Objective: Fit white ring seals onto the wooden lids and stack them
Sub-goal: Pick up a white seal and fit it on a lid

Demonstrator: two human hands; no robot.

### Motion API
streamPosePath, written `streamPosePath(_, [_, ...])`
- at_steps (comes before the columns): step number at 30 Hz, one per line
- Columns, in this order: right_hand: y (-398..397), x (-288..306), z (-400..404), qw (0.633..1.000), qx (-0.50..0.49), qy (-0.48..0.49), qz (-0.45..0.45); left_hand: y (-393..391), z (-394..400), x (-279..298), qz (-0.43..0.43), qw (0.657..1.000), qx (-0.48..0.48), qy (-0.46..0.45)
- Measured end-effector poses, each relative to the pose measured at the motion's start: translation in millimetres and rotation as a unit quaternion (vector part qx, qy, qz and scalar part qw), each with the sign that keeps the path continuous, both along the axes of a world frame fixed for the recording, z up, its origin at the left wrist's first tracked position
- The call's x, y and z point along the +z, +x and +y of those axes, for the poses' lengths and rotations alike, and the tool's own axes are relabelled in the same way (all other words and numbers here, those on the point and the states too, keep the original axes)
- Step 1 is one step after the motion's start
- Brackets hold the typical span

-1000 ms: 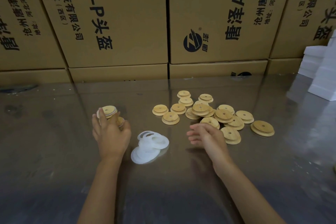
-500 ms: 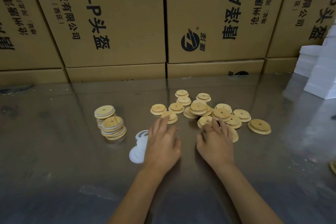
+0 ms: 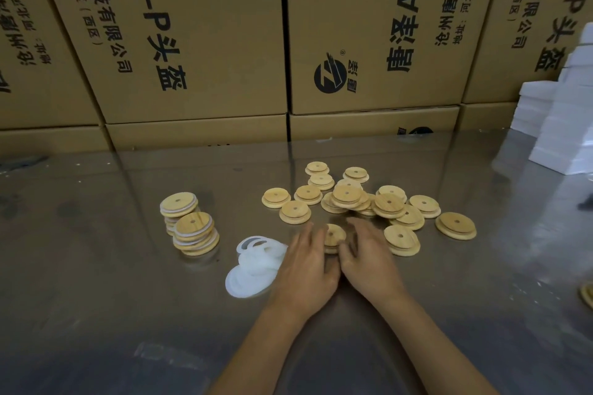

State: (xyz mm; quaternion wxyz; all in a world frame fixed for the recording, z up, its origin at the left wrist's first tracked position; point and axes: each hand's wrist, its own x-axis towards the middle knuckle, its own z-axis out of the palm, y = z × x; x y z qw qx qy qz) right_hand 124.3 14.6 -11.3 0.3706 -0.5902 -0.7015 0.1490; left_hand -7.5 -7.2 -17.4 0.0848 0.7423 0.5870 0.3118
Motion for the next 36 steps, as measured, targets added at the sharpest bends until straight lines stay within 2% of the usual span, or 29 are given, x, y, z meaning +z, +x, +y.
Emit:
streamPosePath(3, [1, -4, 5, 0.998, 0.011, -0.023, -0.049, 5, 1, -3, 0.017, 0.999, 0.021, -0.028])
streamPosePath(6, [1, -2, 6, 0.999, 0.023, -0.023, -0.036, 8, 4, -4, 0.002, 0.999, 0.031, -0.016])
streamPosePath(10, [2, 2, 7, 0.995, 0.030, -0.039, 0.087, 4, 9, 1, -0.046, 0.998, 0.040, 0.015])
streamPosePath(14, [-4, 7, 6, 0.957, 0.049, -0.064, 0.280, 5, 9, 9, -0.068, 0.996, 0.045, 0.047])
streamPosePath(18, [-1, 6, 9, 0.943, 0.060, -0.109, 0.309, 7, 5, 20, -0.095, 0.995, 0.011, 0.041])
streamPosePath(21, [1, 6, 8, 0.936, 0.054, -0.115, 0.329, -6, 7, 27, -0.052, 0.997, 0.002, 0.054])
streamPosePath(25, [-1, 7, 7, 0.929, 0.046, -0.121, 0.348, -38, 12, 35, 0.021, 0.993, 0.109, 0.043])
streamPosePath(29, [0, 9, 4, 0.925, 0.052, -0.123, 0.356, -69, 13, 36, 0.124, 0.951, 0.278, -0.057])
streamPosePath(32, [-1, 12, 3, 0.923, 0.054, -0.121, 0.362, -75, 11, 32, 0.113, 0.941, 0.303, -0.099])
streamPosePath(36, [-1, 14, 3, 0.921, 0.053, -0.126, 0.366, -73, 9, 35, 0.051, 0.952, 0.296, -0.058])
